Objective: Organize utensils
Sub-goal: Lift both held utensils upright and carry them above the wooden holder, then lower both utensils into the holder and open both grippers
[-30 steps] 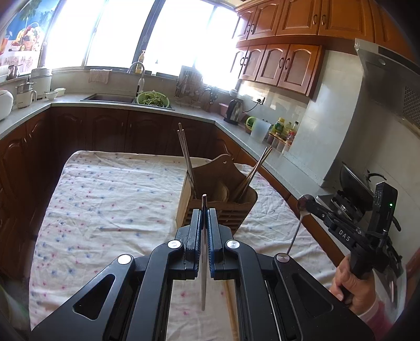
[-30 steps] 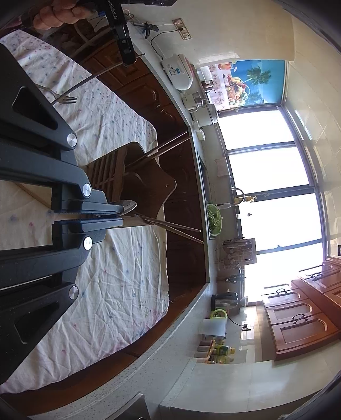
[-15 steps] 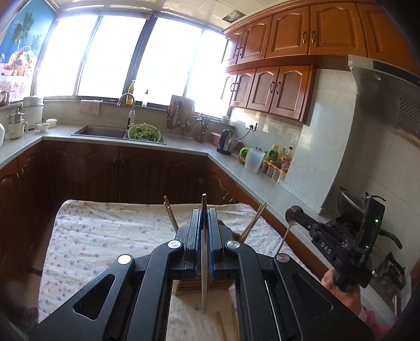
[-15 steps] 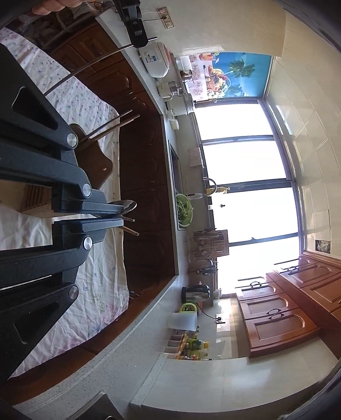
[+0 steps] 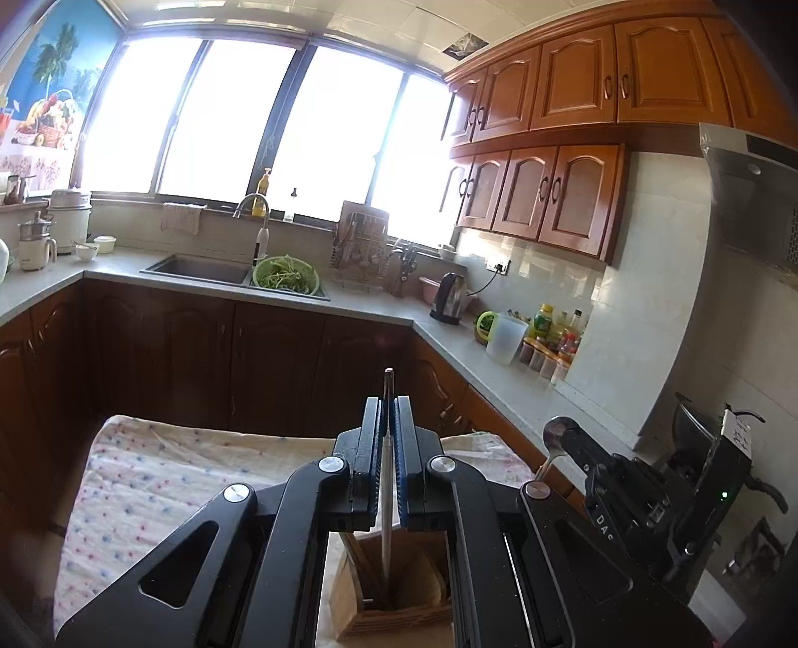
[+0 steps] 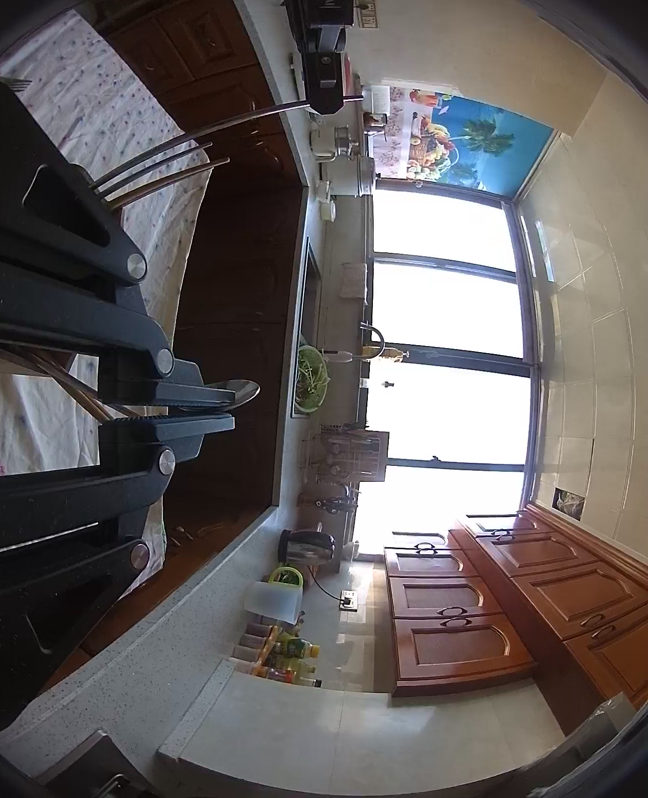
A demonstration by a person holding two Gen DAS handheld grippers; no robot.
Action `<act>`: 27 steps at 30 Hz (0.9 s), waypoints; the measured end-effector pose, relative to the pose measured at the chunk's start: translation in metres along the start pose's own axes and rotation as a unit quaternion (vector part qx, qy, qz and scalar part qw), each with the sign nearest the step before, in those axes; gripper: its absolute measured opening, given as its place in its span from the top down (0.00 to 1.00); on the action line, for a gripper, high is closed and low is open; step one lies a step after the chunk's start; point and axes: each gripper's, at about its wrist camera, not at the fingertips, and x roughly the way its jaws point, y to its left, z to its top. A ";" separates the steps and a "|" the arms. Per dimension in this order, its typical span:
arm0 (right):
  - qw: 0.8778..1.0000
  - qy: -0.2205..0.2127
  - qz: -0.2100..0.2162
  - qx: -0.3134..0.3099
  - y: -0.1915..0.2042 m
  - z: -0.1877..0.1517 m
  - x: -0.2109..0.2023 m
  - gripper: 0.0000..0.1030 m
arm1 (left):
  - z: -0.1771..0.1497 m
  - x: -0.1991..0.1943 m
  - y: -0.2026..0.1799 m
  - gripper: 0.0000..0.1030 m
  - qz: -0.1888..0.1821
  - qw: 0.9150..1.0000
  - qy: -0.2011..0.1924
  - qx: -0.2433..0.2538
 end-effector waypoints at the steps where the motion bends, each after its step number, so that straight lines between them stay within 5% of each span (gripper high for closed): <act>1: 1.000 0.003 0.000 -0.002 0.002 -0.005 0.002 0.98 | -0.006 0.003 0.002 0.97 0.004 1.000 0.002 -0.001; 15: 0.997 0.066 0.022 0.015 0.009 -0.060 0.011 0.97 | -0.076 0.027 0.016 0.95 0.022 0.998 0.054 -0.018; 27: 0.994 0.101 0.038 0.028 0.003 -0.062 0.016 0.97 | -0.074 0.031 0.015 0.94 0.026 0.997 0.068 -0.017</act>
